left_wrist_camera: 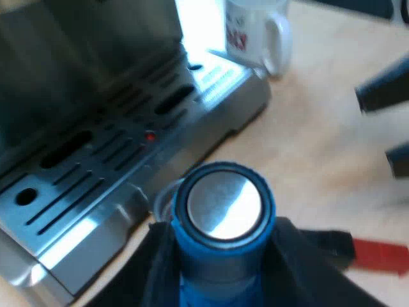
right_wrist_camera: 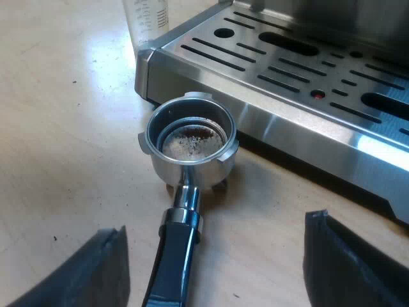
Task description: Grind coffee beans and then tamp
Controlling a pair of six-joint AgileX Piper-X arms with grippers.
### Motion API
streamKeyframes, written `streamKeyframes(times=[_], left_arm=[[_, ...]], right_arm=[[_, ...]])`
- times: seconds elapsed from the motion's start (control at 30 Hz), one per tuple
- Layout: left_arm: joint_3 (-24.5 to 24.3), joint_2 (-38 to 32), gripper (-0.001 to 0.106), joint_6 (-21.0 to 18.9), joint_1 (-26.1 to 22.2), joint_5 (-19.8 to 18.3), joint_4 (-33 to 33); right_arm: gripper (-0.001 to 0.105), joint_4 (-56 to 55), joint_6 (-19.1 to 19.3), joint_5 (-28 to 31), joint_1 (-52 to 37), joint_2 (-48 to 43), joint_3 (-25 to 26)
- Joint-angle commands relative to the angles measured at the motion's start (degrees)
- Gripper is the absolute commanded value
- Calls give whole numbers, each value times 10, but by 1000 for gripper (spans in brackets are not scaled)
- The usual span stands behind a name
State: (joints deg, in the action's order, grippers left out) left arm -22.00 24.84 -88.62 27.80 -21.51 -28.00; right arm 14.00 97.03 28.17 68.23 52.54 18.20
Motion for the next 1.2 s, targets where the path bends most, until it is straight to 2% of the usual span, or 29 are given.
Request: streamKeyframes(times=[0.03,0.13,0.43,0.7,0.87,0.93,1.03,1.2], left_arm=[[-16,34,21,27,15,16,13],[-31,67,21,45,20,19,17],[-56,165,21,45,20,15,107],[-81,240,21,45,20,9,159],[-97,280,21,58,50,8,171],[-102,301,21,81,71,31,180],[-108,329,21,85,87,64,197],[-112,361,21,85,87,63,201]], right_arm=[[60,7,8,-1,0,0,0],[60,7,8,-1,0,0,0],[60,7,8,-1,0,0,0],[60,7,8,-1,0,0,0],[60,7,8,-1,0,0,0],[60,7,8,-1,0,0,0],[60,7,8,-1,0,0,0],[60,7,8,-1,0,0,0]])
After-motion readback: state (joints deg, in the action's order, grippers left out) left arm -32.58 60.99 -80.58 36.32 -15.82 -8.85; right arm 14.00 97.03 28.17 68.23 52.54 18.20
